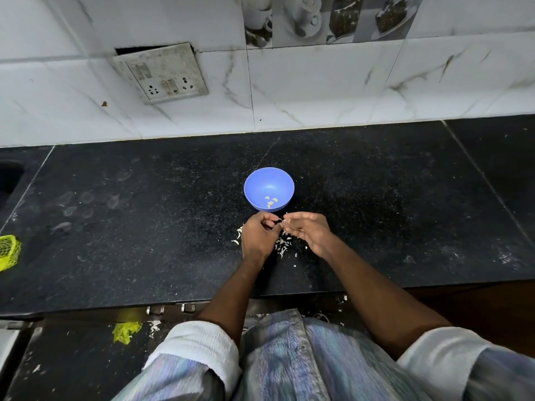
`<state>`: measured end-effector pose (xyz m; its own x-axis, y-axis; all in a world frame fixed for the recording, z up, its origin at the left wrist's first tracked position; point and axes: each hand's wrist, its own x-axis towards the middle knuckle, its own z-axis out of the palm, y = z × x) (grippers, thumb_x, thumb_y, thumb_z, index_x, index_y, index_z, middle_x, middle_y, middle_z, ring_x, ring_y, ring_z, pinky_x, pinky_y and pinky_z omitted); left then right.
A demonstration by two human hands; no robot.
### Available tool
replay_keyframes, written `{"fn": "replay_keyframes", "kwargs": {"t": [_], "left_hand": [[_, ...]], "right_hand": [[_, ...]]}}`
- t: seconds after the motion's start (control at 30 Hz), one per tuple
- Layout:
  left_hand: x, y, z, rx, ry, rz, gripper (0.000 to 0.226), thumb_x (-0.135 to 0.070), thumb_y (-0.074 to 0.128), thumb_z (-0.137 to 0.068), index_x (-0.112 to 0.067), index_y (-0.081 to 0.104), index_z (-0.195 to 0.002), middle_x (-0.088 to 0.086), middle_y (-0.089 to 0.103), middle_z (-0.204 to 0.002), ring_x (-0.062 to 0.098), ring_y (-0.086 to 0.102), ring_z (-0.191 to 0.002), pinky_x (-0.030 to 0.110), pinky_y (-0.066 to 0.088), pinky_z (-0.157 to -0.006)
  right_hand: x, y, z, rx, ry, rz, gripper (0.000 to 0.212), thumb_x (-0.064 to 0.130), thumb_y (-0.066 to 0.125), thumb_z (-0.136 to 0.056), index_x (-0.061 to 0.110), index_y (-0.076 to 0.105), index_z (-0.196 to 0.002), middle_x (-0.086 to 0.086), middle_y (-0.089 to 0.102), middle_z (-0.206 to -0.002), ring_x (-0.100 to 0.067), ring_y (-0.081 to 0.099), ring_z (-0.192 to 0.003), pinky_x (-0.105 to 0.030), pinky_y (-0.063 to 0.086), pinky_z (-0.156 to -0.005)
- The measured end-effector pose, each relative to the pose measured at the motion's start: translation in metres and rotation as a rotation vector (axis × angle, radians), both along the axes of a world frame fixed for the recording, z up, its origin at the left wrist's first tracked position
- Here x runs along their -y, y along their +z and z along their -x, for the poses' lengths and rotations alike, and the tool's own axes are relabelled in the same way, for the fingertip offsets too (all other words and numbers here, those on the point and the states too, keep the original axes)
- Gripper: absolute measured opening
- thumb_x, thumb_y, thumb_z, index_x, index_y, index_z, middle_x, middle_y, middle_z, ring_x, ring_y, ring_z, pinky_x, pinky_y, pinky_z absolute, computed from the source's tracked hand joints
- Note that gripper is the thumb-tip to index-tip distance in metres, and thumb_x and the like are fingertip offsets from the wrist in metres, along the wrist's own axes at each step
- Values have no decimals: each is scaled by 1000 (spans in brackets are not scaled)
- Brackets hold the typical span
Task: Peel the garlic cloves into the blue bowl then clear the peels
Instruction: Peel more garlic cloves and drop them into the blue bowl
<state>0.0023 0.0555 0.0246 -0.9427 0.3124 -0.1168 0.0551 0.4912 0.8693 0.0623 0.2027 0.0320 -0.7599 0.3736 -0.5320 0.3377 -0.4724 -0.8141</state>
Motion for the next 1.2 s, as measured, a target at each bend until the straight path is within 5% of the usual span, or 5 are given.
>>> {"fn": "replay_keyframes", "kwargs": {"t": [0.17,0.43,0.73,0.97,1.2], "left_hand": [[1,0,-1,-82,-76,25,12,-20,77,-88,-30,81,-91,-18,75,-79,0,70,-71,33,62,-73],[-1,1,-3,-138,-88,39,10,-24,74,-91,-28,82,-94,-18,77,-81,0,70,-70,32,61,-71],[-1,-5,0,-222,-126,-24,25,-28,71,-87,-7,73,-72,10,66,-67,27,62,-64,45,51,-61],[0,3,-1,-199,-121,-75,16,-9,74,-89,-21,85,-88,-18,74,-76,5,70,-72,18,53,-66],[-1,4,-1,-231,-114,-64,16,-12,76,-88,-25,85,-90,-13,77,-79,8,71,-69,33,57,-68]], "right_hand": [[1,-3,-1,17,11,-40,23,2,77,-88,-1,73,-111,-17,78,-96,-19,77,-82,-26,61,-78],[0,-2,1,1,21,-86,21,-2,77,-86,-3,73,-107,-21,78,-98,-19,75,-80,-29,61,-82],[0,-6,1,20,18,-68,15,-4,74,-89,-3,74,-104,-15,77,-94,-18,72,-82,-26,61,-76],[-2,-3,1,-6,26,-45,19,-4,73,-90,-5,72,-109,-17,77,-92,-17,74,-79,-25,61,-75],[-1,-1,4,-9,20,-83,21,-3,76,-88,-5,73,-109,-16,78,-92,-17,75,-79,-23,59,-71]]}}
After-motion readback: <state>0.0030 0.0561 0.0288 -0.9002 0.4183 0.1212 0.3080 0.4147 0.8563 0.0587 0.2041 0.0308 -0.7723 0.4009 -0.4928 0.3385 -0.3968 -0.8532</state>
